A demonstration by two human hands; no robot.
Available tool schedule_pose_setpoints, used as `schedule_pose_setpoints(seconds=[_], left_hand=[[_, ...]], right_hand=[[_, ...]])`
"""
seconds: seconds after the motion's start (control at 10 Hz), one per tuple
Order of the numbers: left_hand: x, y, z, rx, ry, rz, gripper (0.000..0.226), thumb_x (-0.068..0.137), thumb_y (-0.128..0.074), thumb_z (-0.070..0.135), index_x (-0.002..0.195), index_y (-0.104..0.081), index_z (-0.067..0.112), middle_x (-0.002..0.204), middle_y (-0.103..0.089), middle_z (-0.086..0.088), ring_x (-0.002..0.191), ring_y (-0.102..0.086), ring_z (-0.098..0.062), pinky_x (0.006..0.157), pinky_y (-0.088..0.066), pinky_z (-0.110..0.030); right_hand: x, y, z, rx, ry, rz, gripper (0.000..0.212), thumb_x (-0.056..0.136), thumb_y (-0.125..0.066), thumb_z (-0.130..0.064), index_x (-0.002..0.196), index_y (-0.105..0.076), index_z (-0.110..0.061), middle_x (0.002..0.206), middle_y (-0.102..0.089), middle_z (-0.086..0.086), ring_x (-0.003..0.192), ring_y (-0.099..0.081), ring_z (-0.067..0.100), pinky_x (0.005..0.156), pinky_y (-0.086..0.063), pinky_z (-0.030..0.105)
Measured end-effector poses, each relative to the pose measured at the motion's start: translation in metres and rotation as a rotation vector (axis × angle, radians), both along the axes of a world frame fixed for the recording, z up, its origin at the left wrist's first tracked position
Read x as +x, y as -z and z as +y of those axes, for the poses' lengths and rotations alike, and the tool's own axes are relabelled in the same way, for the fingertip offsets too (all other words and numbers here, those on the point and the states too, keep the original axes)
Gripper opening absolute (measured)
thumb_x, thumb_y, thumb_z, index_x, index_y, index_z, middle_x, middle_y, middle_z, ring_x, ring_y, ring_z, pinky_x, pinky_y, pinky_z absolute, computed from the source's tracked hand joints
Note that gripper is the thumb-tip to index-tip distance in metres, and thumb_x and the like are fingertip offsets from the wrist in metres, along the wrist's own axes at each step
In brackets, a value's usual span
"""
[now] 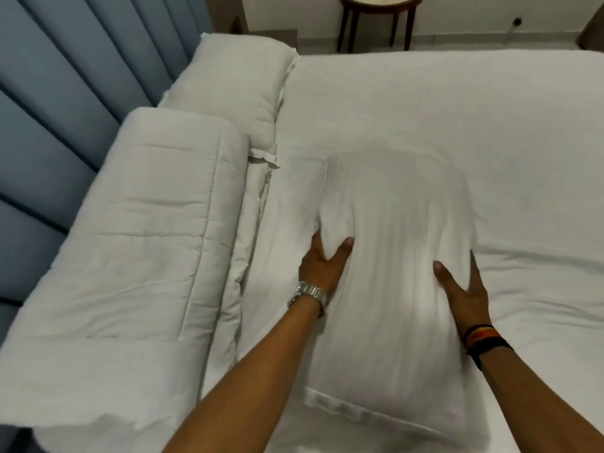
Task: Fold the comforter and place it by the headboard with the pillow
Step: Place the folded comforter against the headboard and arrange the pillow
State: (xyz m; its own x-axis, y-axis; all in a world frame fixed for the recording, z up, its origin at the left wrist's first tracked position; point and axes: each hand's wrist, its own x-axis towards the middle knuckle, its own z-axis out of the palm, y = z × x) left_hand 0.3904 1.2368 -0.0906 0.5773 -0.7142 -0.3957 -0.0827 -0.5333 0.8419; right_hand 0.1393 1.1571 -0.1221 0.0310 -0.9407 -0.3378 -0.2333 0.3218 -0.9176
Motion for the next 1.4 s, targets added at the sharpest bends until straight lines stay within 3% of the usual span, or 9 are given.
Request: schedule_pose_setpoints(seconds=[0.3, 0.5, 0.7, 0.9, 1.0, 1.1, 1.2, 1.3, 1.4], left_hand=[[0.107, -0.177, 0.06, -0.254, -0.013, -0.37, 0.068, 0.09, -0.061, 0.067, 0.151, -0.045, 0.042, 0.146, -0.059, 0.007, 0.134, -0.055, -0.017, 0.107, -0.042, -0.024], [0.276, -0.247, 0.17, -0.06, -0.047, -0.627, 0.066, 0.094, -0.045, 0.074, 0.153, -0.038, 0.047, 0.157, -0.049, 0.001, 0.141, -0.048, -0.028, 0.113, -0.037, -0.035], [0.394, -0.153, 0.26, 0.345, -0.089, -0.548, 0.085, 0.086, -0.028, 0.086, 0.16, -0.02, 0.044, 0.167, -0.023, -0.014, 0.151, -0.025, -0.041, 0.121, -0.026, -0.056], [0.392, -0.074, 0.265, 0.152, -0.023, -0.905, 0.061, 0.104, -0.017, 0.06, 0.163, -0.011, 0.043, 0.173, -0.004, 0.005, 0.159, -0.001, -0.02, 0.126, -0.006, -0.053], [0.392, -0.065, 0.26, 0.233, 0.057, -0.894, 0.061, 0.104, -0.011, 0.059, 0.163, -0.011, 0.043, 0.173, -0.006, 0.008, 0.159, -0.002, -0.016, 0.126, -0.005, -0.052], [0.387, -0.091, 0.255, 0.243, 0.073, -0.836, 0.061, 0.105, -0.013, 0.06, 0.163, -0.009, 0.042, 0.173, -0.004, 0.006, 0.159, 0.001, -0.02, 0.126, -0.001, -0.053], [0.382, -0.154, 0.236, 0.123, 0.114, -0.889, 0.065, 0.104, -0.015, 0.062, 0.164, -0.01, 0.038, 0.173, -0.007, 0.001, 0.159, -0.004, -0.027, 0.126, -0.001, -0.055], [0.381, -0.253, 0.19, -0.1, 0.076, -1.031, 0.067, 0.104, -0.019, 0.062, 0.164, -0.016, 0.033, 0.172, -0.013, -0.004, 0.159, -0.009, -0.03, 0.126, -0.004, -0.053], [0.379, -0.373, 0.141, -0.303, 0.024, -1.172, 0.069, 0.104, -0.02, 0.063, 0.165, -0.012, 0.032, 0.172, -0.01, -0.006, 0.159, -0.006, -0.029, 0.127, -0.003, -0.051]], right_hand=[[0.119, -0.135, 0.065, -0.183, 0.012, -0.238, 0.077, 0.095, -0.073, -0.049, 0.162, -0.036, -0.04, 0.166, -0.039, -0.011, 0.148, -0.042, 0.01, 0.12, -0.033, 0.027], [0.267, -0.18, 0.158, -0.283, -0.121, -0.389, 0.079, 0.095, -0.076, -0.042, 0.163, -0.036, -0.037, 0.162, -0.04, -0.018, 0.142, -0.043, -0.001, 0.118, -0.034, 0.021], [0.376, -0.116, 0.213, -0.039, -0.494, -0.037, 0.096, 0.085, -0.072, -0.07, 0.163, -0.02, -0.051, 0.173, -0.026, -0.004, 0.159, -0.024, 0.018, 0.126, -0.024, 0.035], [0.427, -0.095, 0.223, -0.541, -0.609, 0.427, 0.089, 0.09, -0.035, -0.09, 0.163, 0.001, -0.055, 0.176, 0.017, -0.008, 0.161, 0.019, 0.014, 0.127, 0.012, 0.053], [0.429, -0.084, 0.216, -0.428, -0.749, 0.528, 0.09, 0.086, -0.026, -0.095, 0.159, 0.012, -0.059, 0.175, 0.02, -0.013, 0.16, 0.022, 0.012, 0.126, 0.011, 0.062], [0.419, -0.11, 0.206, -0.374, -0.773, 0.472, 0.092, 0.087, -0.034, -0.092, 0.164, 0.0, -0.054, 0.177, 0.007, -0.01, 0.162, 0.012, 0.014, 0.126, 0.014, 0.059], [0.397, -0.194, 0.217, -0.424, -0.725, 0.264, 0.065, 0.091, -0.057, -0.074, 0.148, -0.053, -0.043, 0.159, -0.05, -0.009, 0.155, -0.035, 0.012, 0.132, 0.004, 0.049], [0.36, -0.318, 0.232, -0.686, -0.523, -0.038, 0.027, 0.086, -0.074, -0.044, 0.105, -0.081, -0.026, 0.112, -0.08, -0.013, 0.112, -0.072, 0.006, 0.115, -0.048, 0.041], [0.302, -0.471, 0.27, -0.857, -0.398, -0.318, 0.026, 0.082, -0.074, -0.029, 0.097, -0.08, -0.008, 0.098, -0.083, 0.0, 0.097, -0.078, 0.013, 0.093, -0.059, 0.022]])
